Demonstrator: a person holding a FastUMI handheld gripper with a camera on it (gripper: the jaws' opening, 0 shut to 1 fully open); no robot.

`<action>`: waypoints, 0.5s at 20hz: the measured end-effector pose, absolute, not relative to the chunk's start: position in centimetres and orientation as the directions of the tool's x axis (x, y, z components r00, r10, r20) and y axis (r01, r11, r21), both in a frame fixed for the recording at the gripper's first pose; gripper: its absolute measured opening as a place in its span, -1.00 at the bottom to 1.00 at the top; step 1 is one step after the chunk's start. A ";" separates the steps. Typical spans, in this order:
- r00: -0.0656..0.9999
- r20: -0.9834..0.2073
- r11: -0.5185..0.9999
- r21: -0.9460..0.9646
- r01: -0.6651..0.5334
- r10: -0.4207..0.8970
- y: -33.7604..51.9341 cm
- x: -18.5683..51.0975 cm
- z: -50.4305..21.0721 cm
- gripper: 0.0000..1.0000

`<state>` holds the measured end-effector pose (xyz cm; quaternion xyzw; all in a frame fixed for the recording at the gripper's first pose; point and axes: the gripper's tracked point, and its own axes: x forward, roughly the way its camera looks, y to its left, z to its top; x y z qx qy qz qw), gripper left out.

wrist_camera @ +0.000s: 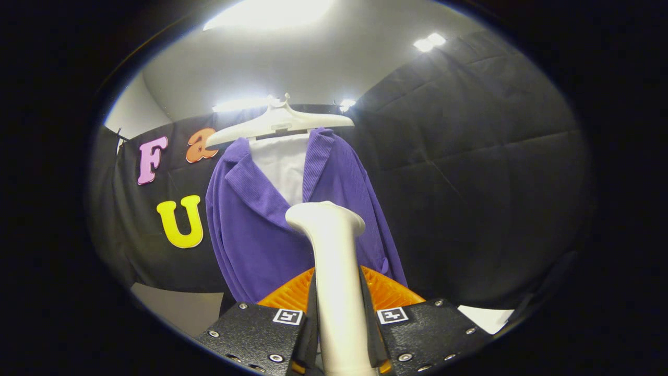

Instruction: Iron the clothes twice with a garment steamer, once on the left side and once on the right side.

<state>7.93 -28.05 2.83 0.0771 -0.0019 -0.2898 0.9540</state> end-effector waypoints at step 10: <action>0.840 0.048 0.837 0.131 0.531 -0.541 -32.9 12.6 8.0 -0.26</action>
